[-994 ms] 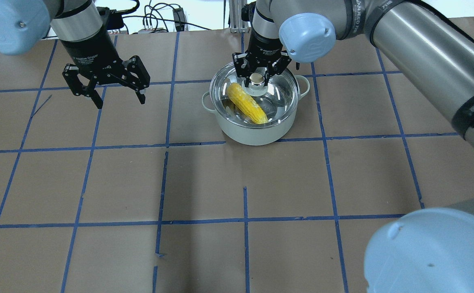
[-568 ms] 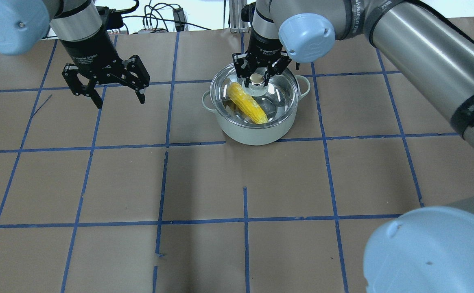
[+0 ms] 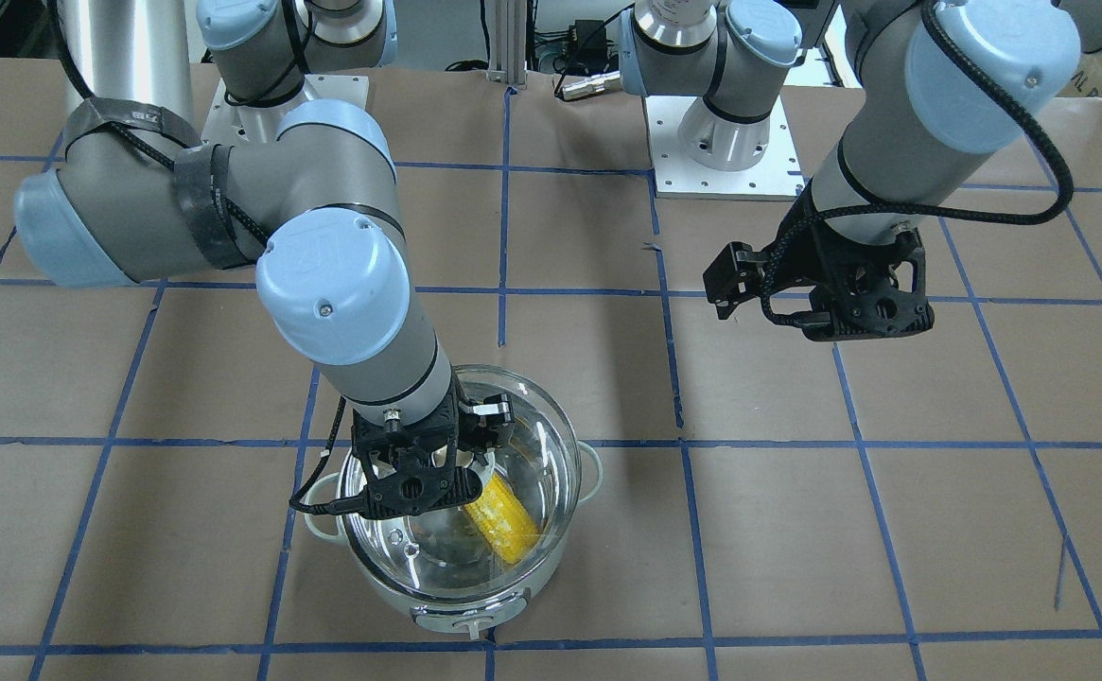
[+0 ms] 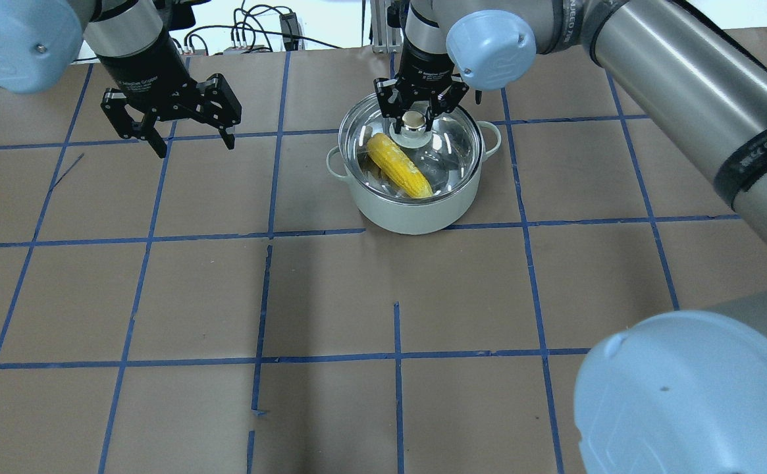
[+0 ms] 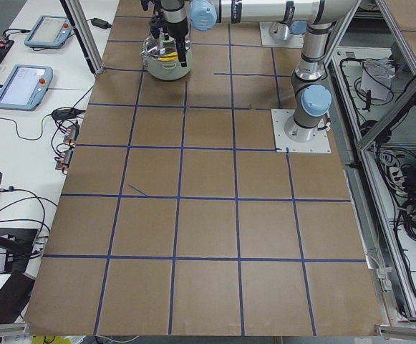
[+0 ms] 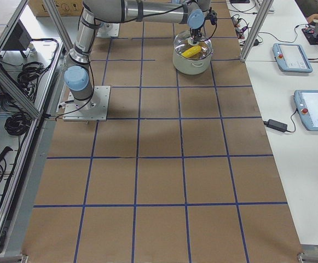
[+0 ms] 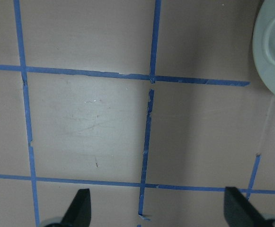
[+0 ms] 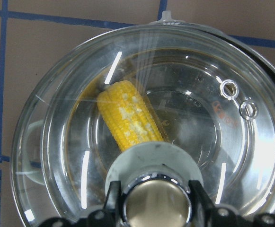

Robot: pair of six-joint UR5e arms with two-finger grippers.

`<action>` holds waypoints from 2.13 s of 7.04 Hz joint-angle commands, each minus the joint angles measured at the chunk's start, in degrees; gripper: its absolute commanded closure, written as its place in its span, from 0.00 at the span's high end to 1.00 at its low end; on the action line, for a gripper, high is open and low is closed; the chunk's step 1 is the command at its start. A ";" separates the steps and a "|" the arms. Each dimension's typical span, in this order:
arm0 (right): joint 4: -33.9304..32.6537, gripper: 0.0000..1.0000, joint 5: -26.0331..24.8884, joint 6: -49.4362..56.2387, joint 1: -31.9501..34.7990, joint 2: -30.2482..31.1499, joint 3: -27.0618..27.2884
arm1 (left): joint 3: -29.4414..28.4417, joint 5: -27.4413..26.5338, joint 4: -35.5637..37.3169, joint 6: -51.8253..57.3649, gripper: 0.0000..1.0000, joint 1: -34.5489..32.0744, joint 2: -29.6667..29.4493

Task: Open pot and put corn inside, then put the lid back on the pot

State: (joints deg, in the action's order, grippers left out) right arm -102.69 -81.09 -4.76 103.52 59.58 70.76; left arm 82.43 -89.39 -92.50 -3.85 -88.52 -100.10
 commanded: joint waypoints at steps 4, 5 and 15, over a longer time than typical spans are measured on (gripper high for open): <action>1.18 0.31 -0.65 4.23 -0.60 -0.25 -0.10 | 0.01 -0.26 5.58 -0.02 1.00 0.27 -0.27; 1.18 0.37 -0.65 4.24 -0.60 -0.25 -0.18 | 0.01 -0.26 5.57 -0.02 1.00 0.27 -0.27; 5.80 1.00 -4.34 11.65 -8.67 9.65 2.35 | 0.01 -0.35 5.14 0.07 1.00 0.27 -0.27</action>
State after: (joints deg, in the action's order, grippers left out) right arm -99.74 -85.26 2.31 97.54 65.93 71.96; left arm 82.44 -89.72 -87.08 -3.81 -88.24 -100.37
